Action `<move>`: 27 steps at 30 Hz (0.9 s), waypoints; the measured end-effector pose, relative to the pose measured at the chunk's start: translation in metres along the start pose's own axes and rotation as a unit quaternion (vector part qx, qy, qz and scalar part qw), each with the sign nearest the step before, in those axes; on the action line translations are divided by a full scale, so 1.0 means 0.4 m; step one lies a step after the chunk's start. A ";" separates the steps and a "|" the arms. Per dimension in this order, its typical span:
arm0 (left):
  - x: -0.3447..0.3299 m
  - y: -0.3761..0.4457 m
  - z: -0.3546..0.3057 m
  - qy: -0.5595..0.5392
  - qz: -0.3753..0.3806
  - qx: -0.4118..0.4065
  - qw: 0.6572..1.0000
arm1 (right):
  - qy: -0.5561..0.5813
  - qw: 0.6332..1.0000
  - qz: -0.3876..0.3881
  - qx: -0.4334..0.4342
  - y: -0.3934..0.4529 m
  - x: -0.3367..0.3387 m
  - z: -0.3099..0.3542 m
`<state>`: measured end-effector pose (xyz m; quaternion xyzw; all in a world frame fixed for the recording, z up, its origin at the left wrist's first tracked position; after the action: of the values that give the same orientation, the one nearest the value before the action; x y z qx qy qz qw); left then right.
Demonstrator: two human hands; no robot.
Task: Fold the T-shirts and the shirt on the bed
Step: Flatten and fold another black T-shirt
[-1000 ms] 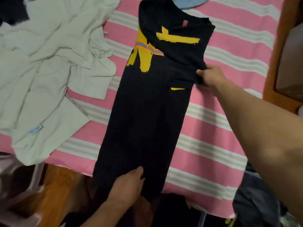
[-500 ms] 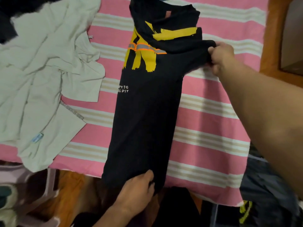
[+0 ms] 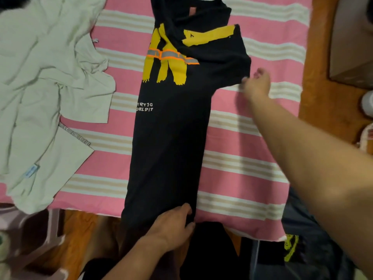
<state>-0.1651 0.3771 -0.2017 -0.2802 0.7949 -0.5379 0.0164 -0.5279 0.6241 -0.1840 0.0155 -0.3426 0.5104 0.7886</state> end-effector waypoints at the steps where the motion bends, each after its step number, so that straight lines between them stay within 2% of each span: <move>1: -0.008 -0.007 -0.004 -0.020 0.024 -0.006 0.999 | -0.010 1.000 0.007 0.019 -0.074 0.003 -0.015; 3: -0.012 -0.031 0.008 -0.039 0.040 -0.009 0.998 | -0.049 0.996 0.054 0.060 -0.239 -0.003 -0.069; 4: 0.003 -0.044 0.028 -0.032 0.009 -0.008 0.999 | -0.072 0.991 0.083 0.077 -0.336 -0.008 -0.097; 5: 0.033 -0.058 0.058 -0.015 -0.058 -0.006 0.998 | -0.092 0.986 0.110 0.078 -0.436 -0.010 -0.130; 7: 0.118 -0.102 0.151 0.011 -0.219 0.038 0.975 | -0.113 0.980 0.157 0.046 -0.626 -0.016 -0.213; 9: 0.190 -0.146 0.261 -0.018 -0.311 0.115 0.943 | -0.115 0.974 0.194 -0.022 -0.778 -0.034 -0.301; 10: 0.206 -0.155 0.317 -0.052 -0.313 0.161 0.934 | -0.119 0.970 0.208 -0.046 -0.839 -0.046 -0.340; 12: 0.204 -0.150 0.396 -0.133 -0.272 0.221 0.927 | -0.132 0.968 0.207 -0.054 -0.918 -0.065 -0.384; 15: 0.171 -0.121 0.423 -0.194 -0.178 0.213 0.941 | -0.137 0.971 0.167 -0.100 -0.964 -0.070 -0.415; 17: 0.161 -0.123 0.428 -0.194 -0.148 0.199 0.949 | -0.136 0.970 0.144 -0.140 -0.976 -0.063 -0.432; 23: 0.177 -0.202 0.443 -0.149 -0.198 0.193 0.949 | -0.140 0.967 0.139 -0.159 -1.012 -0.031 -0.431; 27: 0.170 -0.213 0.452 -0.066 -0.233 0.185 0.952 | -0.180 0.957 0.155 -0.167 -1.016 -0.025 -0.450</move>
<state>-0.1266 0.1703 -0.1856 -0.4847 0.5912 -0.6446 -0.0057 -0.1044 0.4890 -0.1951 -0.0781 -0.5571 0.5509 0.6165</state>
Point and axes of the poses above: each hand's wrist, its own y-axis towards the middle knuckle, its own x-axis out of the back of the hand, z = x × y, the point moved 8 cm from there along y, towards the middle knuckle, and after that the axes turned 9 degrees about x, right-handed, at the moved point
